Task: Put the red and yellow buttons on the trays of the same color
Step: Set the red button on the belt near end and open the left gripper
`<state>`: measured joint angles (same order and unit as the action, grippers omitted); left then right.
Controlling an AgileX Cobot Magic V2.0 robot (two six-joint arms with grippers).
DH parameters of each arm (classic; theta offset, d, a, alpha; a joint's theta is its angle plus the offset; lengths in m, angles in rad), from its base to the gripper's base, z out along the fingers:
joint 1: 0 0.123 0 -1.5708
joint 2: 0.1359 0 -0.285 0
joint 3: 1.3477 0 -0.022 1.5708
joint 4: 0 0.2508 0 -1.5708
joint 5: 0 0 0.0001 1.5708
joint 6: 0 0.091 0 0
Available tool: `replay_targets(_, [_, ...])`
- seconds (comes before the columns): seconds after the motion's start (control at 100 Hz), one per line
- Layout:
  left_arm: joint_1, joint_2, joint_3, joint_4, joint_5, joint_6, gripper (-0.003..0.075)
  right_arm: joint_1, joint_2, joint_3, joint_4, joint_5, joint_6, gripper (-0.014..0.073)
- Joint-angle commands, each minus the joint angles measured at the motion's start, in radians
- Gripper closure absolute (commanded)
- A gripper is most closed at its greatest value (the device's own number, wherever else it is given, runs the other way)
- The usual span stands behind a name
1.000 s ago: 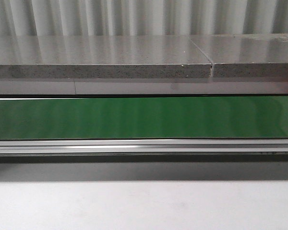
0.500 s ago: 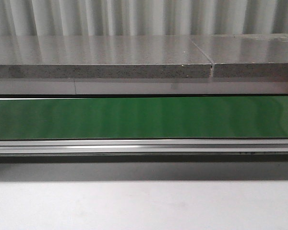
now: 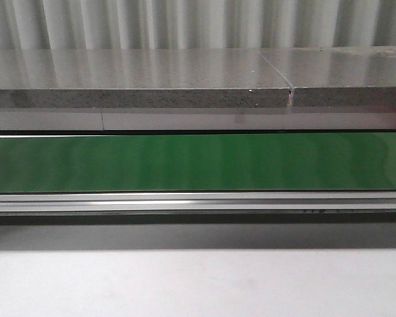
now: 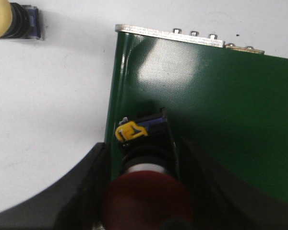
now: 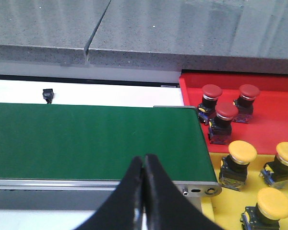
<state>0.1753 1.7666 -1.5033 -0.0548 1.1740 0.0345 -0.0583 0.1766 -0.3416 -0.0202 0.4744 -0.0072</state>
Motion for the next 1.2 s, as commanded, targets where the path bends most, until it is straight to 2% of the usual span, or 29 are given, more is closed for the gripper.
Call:
replay_targets(0.0, [-0.004,-0.046,-0.030,-0.008,0.002,0.006,0.0543,0.001,0.011,-0.023,0.002,-0.073,-0.007,0.0681])
replay_targets(0.38, [-0.004,-0.011,-0.030,0.001,0.068,0.013,0.0543,0.001,0.011,-0.023,0.002,-0.073,-0.007,0.0681])
replay_targets(0.52, [-0.004,0.000,-0.030,-0.001,0.049,0.013,0.0531,0.001,0.011,-0.023,0.002,-0.073,-0.007,0.0681])
replay_targets(0.59, [-0.004,-0.001,-0.033,-0.027,0.034,0.013,0.0466,0.001,0.011,-0.023,0.002,-0.073,-0.007,0.0681])
replay_targets(0.71, [-0.004,-0.001,-0.051,-0.085,0.032,0.034,0.0260,0.001,0.011,-0.023,0.002,-0.073,-0.007,0.0681])
replay_targets(0.76, [-0.004,-0.001,-0.062,-0.108,0.038,0.036,0.0214,0.001,0.011,-0.023,0.002,-0.073,-0.007,0.0681])
replay_targets(0.92, [-0.004,-0.003,-0.133,-0.171,0.031,0.036,0.0207,0.001,0.011,-0.023,0.002,-0.073,-0.007,0.0681])
replay_targets(1.1, [0.013,-0.005,-0.235,-0.167,0.031,0.030,0.0207,0.001,0.011,-0.023,0.002,-0.073,-0.007,0.0681])
replay_targets(1.19, [0.034,-0.005,-0.254,-0.120,0.026,-0.020,0.0207,0.001,0.011,-0.023,0.002,-0.073,-0.007,0.0681])
